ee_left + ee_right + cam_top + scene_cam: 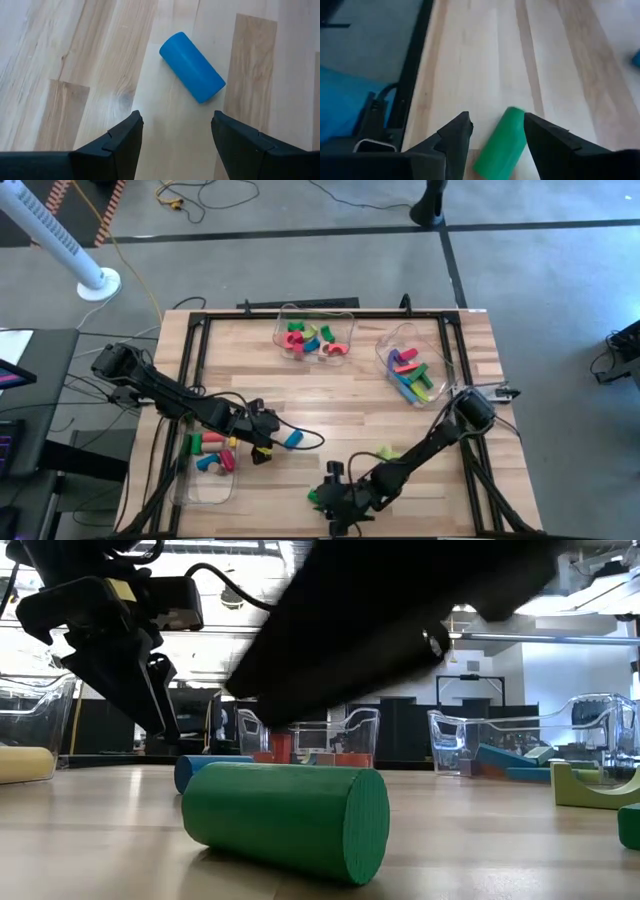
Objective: Sort blocks by size
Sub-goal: Put the green cylindrical block into the left transparent bin
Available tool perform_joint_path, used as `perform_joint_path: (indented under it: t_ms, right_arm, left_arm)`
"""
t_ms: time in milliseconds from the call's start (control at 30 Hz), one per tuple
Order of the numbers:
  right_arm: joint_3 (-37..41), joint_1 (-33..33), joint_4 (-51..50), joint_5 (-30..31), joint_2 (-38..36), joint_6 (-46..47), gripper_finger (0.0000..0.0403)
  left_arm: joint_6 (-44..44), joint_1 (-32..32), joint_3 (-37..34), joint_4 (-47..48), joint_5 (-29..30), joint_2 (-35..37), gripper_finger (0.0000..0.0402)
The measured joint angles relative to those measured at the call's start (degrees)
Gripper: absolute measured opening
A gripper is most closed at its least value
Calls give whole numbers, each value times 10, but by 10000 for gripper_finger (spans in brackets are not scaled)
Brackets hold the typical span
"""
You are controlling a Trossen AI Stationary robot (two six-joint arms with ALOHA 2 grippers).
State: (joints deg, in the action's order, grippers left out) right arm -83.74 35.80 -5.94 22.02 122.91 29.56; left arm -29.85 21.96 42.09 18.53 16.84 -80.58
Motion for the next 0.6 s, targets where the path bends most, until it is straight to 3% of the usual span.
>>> perform_joint_path:
  t_ms: [600]
  right_arm:
    - [-1,4,-125,39,21,29,213]
  left_arm:
    - [1,0,0,-1,0,0,225]
